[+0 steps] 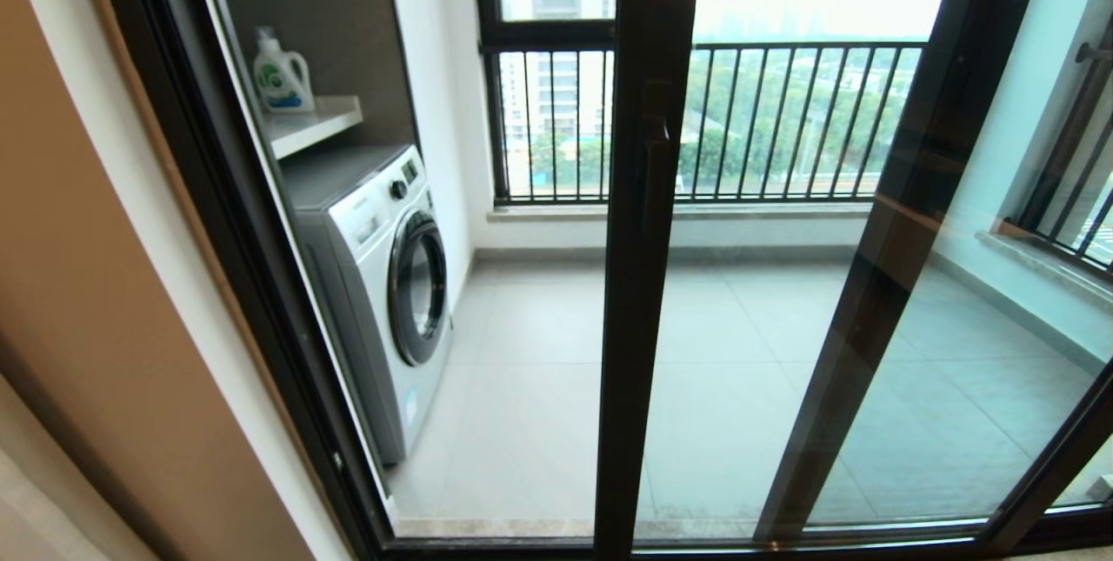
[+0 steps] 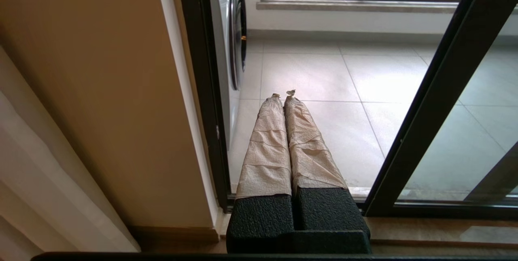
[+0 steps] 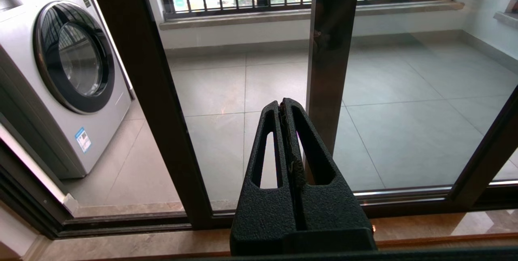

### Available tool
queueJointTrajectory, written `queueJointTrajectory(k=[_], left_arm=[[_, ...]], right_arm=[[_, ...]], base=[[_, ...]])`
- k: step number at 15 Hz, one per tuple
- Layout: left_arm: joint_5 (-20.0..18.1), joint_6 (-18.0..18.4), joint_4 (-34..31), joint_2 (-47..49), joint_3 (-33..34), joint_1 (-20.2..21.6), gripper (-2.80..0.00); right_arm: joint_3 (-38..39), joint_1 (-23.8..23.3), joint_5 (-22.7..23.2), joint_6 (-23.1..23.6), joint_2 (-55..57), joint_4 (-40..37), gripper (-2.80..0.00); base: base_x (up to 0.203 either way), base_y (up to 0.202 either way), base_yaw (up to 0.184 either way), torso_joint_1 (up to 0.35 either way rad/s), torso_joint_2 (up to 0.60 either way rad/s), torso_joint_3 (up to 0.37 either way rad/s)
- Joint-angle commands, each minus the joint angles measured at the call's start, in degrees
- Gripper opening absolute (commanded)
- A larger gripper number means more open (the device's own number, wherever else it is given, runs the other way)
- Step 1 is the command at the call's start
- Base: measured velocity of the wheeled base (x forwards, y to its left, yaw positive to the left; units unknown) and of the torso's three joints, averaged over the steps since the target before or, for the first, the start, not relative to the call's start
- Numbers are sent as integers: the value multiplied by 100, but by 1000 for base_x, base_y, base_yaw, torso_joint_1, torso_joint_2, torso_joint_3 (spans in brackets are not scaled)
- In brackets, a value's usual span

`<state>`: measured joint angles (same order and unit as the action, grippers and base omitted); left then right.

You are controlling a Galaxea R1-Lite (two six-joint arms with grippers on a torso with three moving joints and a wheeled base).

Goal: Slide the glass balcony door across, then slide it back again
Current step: Open the slid door

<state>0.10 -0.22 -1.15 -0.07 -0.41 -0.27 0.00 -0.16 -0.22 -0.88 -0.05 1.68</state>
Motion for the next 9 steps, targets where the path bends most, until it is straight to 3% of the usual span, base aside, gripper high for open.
queueJointTrajectory(k=[1, 4, 6, 9], left_arm=[[-1, -4, 0, 16, -2, 0, -280], [-1, -4, 0, 16, -2, 0, -280], [-1, -4, 0, 16, -2, 0, -280], [-1, -4, 0, 16, -2, 0, -280]], right_arm=[[70, 1, -4, 0, 5, -1, -280], [60, -2, -22, -123, 5, 15, -280], [-375, 7, 205, -140, 217, -6, -280], [-1360, 83, 609, -526, 1879, 192, -280]], base=[[0, 0, 0, 0, 0, 0], [0, 0, 0, 0, 0, 0], [0, 0, 0, 0, 0, 0], [0, 0, 0, 0, 0, 0]])
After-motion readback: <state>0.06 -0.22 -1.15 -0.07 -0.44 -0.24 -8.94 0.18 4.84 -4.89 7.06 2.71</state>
